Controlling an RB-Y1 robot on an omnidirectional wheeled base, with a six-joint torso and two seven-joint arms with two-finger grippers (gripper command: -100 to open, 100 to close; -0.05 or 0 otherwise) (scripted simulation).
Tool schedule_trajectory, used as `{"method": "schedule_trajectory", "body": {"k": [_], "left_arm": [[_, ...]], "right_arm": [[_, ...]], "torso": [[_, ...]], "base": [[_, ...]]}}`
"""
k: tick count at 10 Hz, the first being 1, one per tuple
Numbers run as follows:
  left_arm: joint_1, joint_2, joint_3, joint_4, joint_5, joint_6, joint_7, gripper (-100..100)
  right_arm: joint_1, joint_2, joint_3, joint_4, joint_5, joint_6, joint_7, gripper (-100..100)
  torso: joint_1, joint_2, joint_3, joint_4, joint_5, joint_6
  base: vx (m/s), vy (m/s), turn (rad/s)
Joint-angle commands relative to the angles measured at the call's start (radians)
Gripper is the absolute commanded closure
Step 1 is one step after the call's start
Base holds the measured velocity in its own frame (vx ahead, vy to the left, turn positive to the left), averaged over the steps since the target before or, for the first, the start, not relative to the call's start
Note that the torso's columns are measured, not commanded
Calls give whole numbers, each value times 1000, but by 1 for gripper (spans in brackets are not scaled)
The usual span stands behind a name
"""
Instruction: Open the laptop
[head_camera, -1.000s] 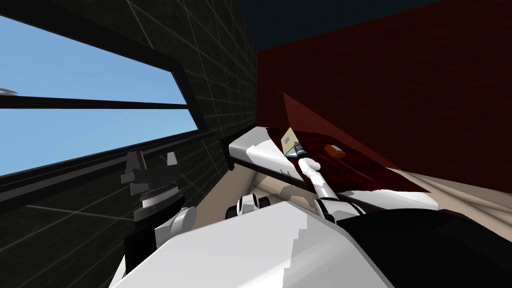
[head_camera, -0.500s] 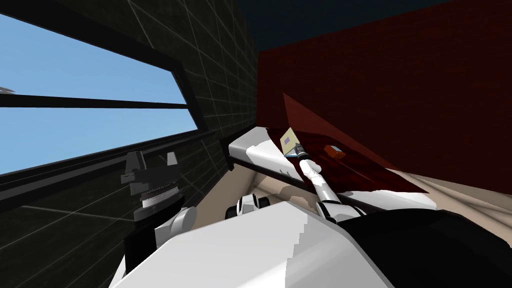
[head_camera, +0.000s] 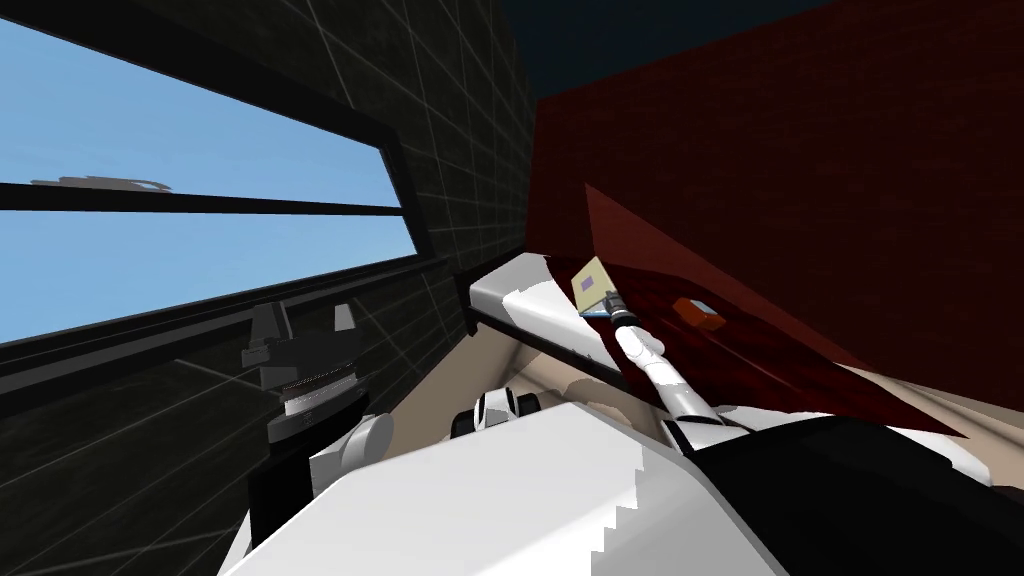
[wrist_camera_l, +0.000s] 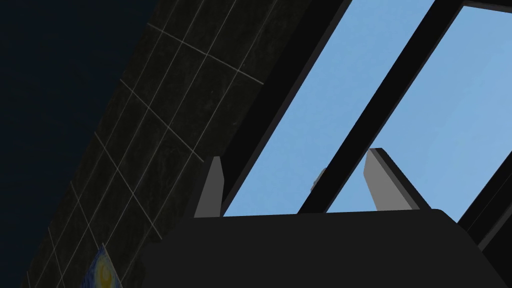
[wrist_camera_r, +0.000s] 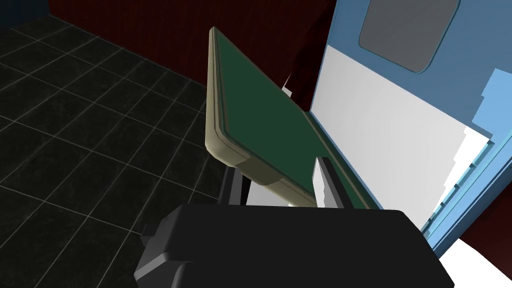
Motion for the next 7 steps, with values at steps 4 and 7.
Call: {"method": "schedule_trajectory", "body": {"k": [4,7], "left_arm": [[0,0,0,0,0,0,0,0],[0,0,0,0,0,0,0,0]], "right_arm": [[85,-68,-8,13,-153,63,51,100],[134,-77,-8,13,-245,63,51,100]], "torso": [[7,2,1,4,6,-7],[9,8,4,8,10,5]], "base": [[-30,11,198],[3,9,18]]}}
